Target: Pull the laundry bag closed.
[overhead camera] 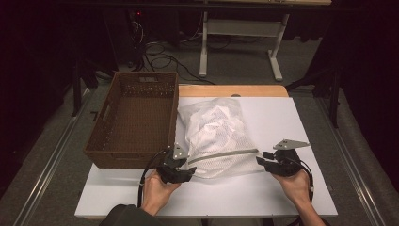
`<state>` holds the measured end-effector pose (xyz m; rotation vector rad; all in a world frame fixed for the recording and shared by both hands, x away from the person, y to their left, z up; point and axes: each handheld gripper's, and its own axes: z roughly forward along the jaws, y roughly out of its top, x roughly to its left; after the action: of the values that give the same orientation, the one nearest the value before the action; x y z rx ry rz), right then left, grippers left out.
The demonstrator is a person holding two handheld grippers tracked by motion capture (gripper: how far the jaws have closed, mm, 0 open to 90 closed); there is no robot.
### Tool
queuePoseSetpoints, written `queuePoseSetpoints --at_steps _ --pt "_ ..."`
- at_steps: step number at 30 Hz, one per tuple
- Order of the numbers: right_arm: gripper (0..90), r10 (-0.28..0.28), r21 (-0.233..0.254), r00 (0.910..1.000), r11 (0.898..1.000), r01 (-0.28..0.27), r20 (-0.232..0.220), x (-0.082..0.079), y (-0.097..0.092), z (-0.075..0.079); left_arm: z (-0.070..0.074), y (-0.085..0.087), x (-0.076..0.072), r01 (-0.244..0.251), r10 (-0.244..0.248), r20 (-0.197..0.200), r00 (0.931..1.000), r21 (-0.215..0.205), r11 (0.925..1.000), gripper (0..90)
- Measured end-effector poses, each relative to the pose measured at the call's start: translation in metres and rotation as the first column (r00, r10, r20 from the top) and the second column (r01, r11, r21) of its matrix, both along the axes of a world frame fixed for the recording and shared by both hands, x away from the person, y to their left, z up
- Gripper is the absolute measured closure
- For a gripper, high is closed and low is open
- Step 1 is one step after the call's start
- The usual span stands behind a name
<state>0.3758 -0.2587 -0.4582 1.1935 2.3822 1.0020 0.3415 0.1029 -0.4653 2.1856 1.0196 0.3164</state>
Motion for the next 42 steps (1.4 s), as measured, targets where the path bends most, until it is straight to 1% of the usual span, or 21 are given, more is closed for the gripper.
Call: queuePoseSetpoints --at_steps 3,6,8,11,13,14,15,17,18,21,24,25,26,28,30,32,34,35,36,39,42 --pt "60.0 0.022 -0.005 0.9998 1.000 -0.022 -0.003 -0.005 0.003 -0.002 0.001 0.001 -0.003 0.004 -0.004 0.008 1.0000 -0.002 1.0000 48.9" --pt "59.7 0.037 -0.008 0.9992 0.999 -0.037 -0.016 -0.010 0.004 -0.006 0.000 -0.001 -0.004 0.009 -0.009 0.010 0.9999 0.013 0.9999 48.5" --pt "59.7 0.036 -0.001 0.9991 0.999 -0.036 -0.021 -0.012 0.004 -0.008 -0.002 -0.003 -0.005 0.010 -0.010 0.018 0.9998 0.031 0.9995 48.5" --pt "59.7 0.038 0.002 0.9991 0.999 -0.038 -0.019 -0.013 0.003 -0.012 -0.005 -0.005 -0.006 0.015 -0.016 0.019 0.9997 0.028 0.9995 50.2" --pt "59.8 0.033 0.009 0.9993 0.999 -0.033 -0.015 -0.013 0.003 -0.014 -0.008 -0.006 -0.005 0.020 -0.020 0.008 0.9998 0.025 0.9995 50.7" --pt "59.8 0.030 0.007 0.9993 1.000 -0.030 -0.023 -0.014 0.003 -0.015 -0.009 -0.007 -0.004 0.022 -0.022 0.003 0.9998 0.030 0.9993 50.7" --pt "59.8 0.037 0.004 0.9992 0.999 -0.037 -0.013 -0.014 0.003 -0.017 -0.011 -0.008 -0.004 0.024 -0.024 0.000 0.9997 0.029 0.9993 50.7" --pt "59.8 0.028 0.001 0.9995 1.000 -0.028 -0.016 -0.015 0.003 -0.018 -0.014 -0.010 -0.004 0.030 -0.030 -0.007 0.9995 0.032 0.9990 50.6" --pt "59.8 0.027 0.001 0.9996 1.000 -0.027 -0.008 -0.015 0.003 -0.019 -0.015 -0.011 -0.004 0.031 -0.031 -0.008 0.9995 0.032 0.9990 50.6" --pt "59.8 0.019 0.001 0.9998 1.000 -0.019 -0.007 -0.015 0.001 -0.021 -0.016 -0.011 -0.003 0.026 -0.026 -0.005 0.9997 0.025 0.9993 50.1" --pt "59.7 0.009 -0.001 0.9997 1.000 -0.009 -0.022 -0.014 -0.001 -0.025 -0.018 -0.010 -0.002 0.017 -0.017 -0.006 0.9998 0.014 0.9998 49.6" --pt "59.7 0.015 -0.006 0.9997 1.000 -0.015 -0.019 -0.012 -0.001 -0.027 -0.019 -0.010 -0.001 0.018 -0.018 -0.006 0.9998 0.016 0.9997 49.6" --pt "59.7 0.013 -0.010 0.9996 1.000 -0.013 -0.025 -0.012 -0.001 -0.028 -0.019 -0.010 -0.001 0.018 -0.018 -0.006 0.9998 0.016 0.9997 49.6" --pt "59.7 0.011 -0.016 0.9998 1.000 -0.011 -0.018 -0.010 -0.001 -0.029 -0.022 -0.009 0.001 0.010 -0.010 -0.008 0.9999 0.030 0.9995 49.5" --pt "59.7 0.009 -0.020 0.9998 1.000 -0.009 -0.019 -0.009 -0.001 -0.030 -0.024 -0.007 0.003 -0.001 0.001 -0.013 0.9999 0.025 0.9997 49.4" --pt "59.2 0.008 -0.018 0.9999 1.000 -0.009 -0.011 -0.008 -0.002 -0.032 -0.025 -0.007 0.005 -0.008 0.008 -0.015 0.9999 0.024 0.9997 49.3" --pt "58.6 0.002 -0.020 0.9997 1.000 -0.003 -0.026 -0.008 -0.003 -0.034 -0.027 -0.006 0.007 -0.014 0.014 -0.018 0.9997 0.020 0.9997 49.0" --pt "58.5 0.005 -0.020 0.9996 1.000 -0.005 -0.027 -0.007 -0.004 -0.036 -0.027 -0.006 0.007 -0.017 0.018 -0.018 0.9997 0.019 0.9997 48.7" --pt "58.4 -0.004 -0.017 0.9996 1.000 0.004 -0.026 -0.006 -0.004 -0.037 -0.027 -0.006 0.007 -0.020 0.020 -0.015 0.9997 0.017 0.9996 48.3" --pt "58.1 -0.008 -0.013 0.9997 1.000 0.008 -0.024 -0.006 -0.006 -0.037 -0.026 -0.005 0.006 -0.018 0.018 -0.003 0.9998 0.010 0.9998 47.7" --pt "58.0 -0.016 -0.005 0.9996 1.000 0.016 -0.025 -0.006 -0.006 -0.036 -0.026 -0.004 0.007 -0.018 0.018 -0.004 0.9998 0.007 0.9998 47.5"
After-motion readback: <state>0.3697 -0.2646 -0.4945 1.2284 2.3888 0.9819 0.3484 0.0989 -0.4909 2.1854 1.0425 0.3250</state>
